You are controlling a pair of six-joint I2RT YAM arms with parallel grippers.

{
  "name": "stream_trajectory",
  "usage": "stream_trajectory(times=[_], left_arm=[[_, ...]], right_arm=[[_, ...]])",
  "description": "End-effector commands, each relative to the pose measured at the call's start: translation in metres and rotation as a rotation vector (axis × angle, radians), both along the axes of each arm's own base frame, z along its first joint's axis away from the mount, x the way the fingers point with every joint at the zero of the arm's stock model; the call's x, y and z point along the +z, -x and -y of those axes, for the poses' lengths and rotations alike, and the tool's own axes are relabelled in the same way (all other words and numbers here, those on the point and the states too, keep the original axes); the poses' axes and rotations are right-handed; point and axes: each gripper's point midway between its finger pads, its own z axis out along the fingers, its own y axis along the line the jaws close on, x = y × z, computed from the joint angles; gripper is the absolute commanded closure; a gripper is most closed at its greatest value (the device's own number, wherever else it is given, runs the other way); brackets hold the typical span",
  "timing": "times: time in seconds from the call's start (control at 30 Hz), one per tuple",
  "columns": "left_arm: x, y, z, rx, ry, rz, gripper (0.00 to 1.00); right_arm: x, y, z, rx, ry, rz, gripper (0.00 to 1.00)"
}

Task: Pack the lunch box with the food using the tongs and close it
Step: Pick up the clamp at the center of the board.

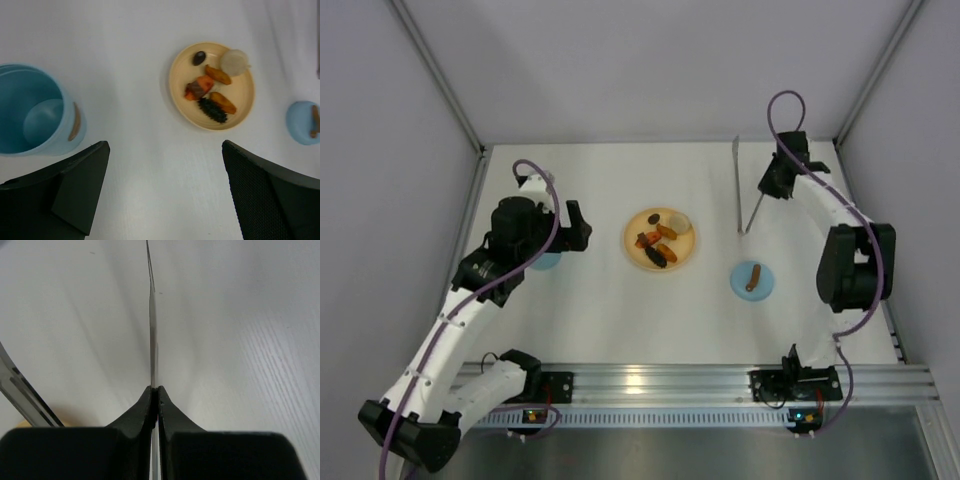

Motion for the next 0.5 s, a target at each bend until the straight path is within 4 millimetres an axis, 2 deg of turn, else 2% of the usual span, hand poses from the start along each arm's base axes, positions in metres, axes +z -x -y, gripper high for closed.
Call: stream_trajectory(times=[0.0,0.03,0.07,0.1,0.13,0.17,0.2,0.23,0.27,0.3,0.37,0.4,0.47], left_arm=[[0.055,0.005,0.053,-0.208,0.241,0.063,0.01],[0.063,0.016,0.071,-0.307,0.308,0.054,0.01],[0.074,0.018,0.083,-0.357,0.359,0.076,0.01],[0.078,0.021,0.094,-0.379,0.425,0.051,0.01],[0.078,0.025,0.103,-0.416,0.458,0.039,0.01],[0.09,0.033,0.117,-0.487,0.506,0.062,0.01],[0.093,0.036,0.124,-0.498,0.555,0.047,0.01],[0.098,0.04,0.13,-0.527,0.581,0.055,0.01],[0.094,0.049,0.142,-0.57,0.609,0.031,0.01],[0.106,0.052,0.15,-0.599,0.667,0.054,0.01],[0.109,0.066,0.168,-0.668,0.716,0.052,0.01],[0.119,0.069,0.175,-0.699,0.757,0.075,0.01],[0.119,0.082,0.19,-0.752,0.782,0.065,0.01]], right_arm=[[0.108,0.015,-0.034,0.138,-0.169,0.24,1.0],[0.137,0.025,-0.044,0.176,-0.207,0.316,1.0],[0.148,0.033,-0.055,0.21,-0.242,0.345,1.0],[0.149,0.047,-0.073,0.263,-0.309,0.348,1.0],[0.176,0.059,-0.081,0.302,-0.333,0.423,1.0],[0.183,0.07,-0.096,0.346,-0.357,0.436,1.0],[0.183,0.083,-0.108,0.385,-0.397,0.433,1.0],[0.202,0.099,-0.116,0.415,-0.415,0.487,1.0],[0.212,0.111,-0.134,0.472,-0.464,0.513,1.0],[0.209,0.121,-0.142,0.495,-0.495,0.508,1.0],[0.228,0.143,-0.163,0.567,-0.554,0.559,1.0],[0.23,0.153,-0.173,0.59,-0.593,0.553,1.0],[0.248,0.172,-0.189,0.637,-0.651,0.591,1.0]])
